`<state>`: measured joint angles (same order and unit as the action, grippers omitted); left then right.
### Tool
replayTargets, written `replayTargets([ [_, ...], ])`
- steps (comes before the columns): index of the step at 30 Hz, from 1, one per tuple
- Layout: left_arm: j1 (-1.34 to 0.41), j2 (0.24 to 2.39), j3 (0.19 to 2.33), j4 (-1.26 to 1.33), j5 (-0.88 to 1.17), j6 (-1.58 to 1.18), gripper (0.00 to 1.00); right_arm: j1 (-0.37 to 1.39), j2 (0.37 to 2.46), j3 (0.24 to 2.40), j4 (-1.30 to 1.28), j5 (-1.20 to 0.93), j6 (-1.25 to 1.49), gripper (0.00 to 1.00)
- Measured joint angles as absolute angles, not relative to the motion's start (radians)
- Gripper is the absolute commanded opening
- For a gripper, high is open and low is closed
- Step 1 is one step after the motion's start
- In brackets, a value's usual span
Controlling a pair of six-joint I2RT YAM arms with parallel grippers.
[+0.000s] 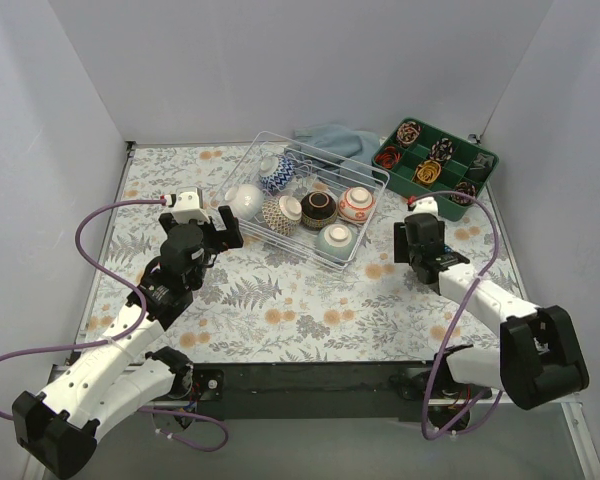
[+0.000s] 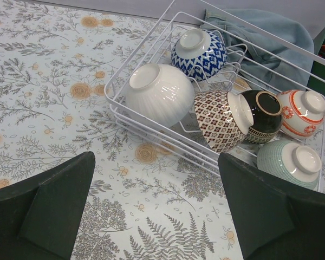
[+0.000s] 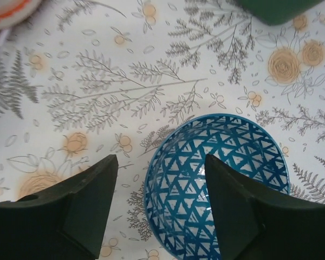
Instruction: Unload the bowls from the dish rack
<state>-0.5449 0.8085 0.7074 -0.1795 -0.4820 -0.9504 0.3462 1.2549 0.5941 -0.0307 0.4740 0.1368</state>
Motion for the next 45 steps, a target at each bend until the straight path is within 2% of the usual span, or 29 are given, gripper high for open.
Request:
replayTargets([
  [7, -0.541, 0.809, 0.707, -0.179, -0.479, -0.957, 0.98, 0.416, 1.134, 0.715, -0.107, 0.426, 0.129, 0.91],
  [14, -0.530, 0.809, 0.707, -0.180, -0.477, -0.966, 0.98, 0.585, 1.157, 0.877, -0.130, 0.408, 0.120, 0.95],
  [23, -0.491, 0.809, 0.707, -0.190, -0.483, -0.986, 0.98, 0.792, 1.447, 1.154, -0.121, 0.410, 0.061, 0.96],
  [29, -0.427, 0.806, 0.707, -0.200, -0.482, -1.015, 0.98, 0.867, 1.688, 1.358, -0.104, 0.420, 0.045, 0.95],
  [37, -0.390, 0.797, 0.707, -0.203, -0.475, -1.036, 0.98, 0.921, 1.946, 1.604, -0.127, 0.485, 0.071, 0.97],
  [45, -0.389, 0.792, 0.707, -0.203, -0.470, -1.037, 0.98, 0.931, 2.107, 1.773, -0.200, 0.545, 0.119, 0.97],
])
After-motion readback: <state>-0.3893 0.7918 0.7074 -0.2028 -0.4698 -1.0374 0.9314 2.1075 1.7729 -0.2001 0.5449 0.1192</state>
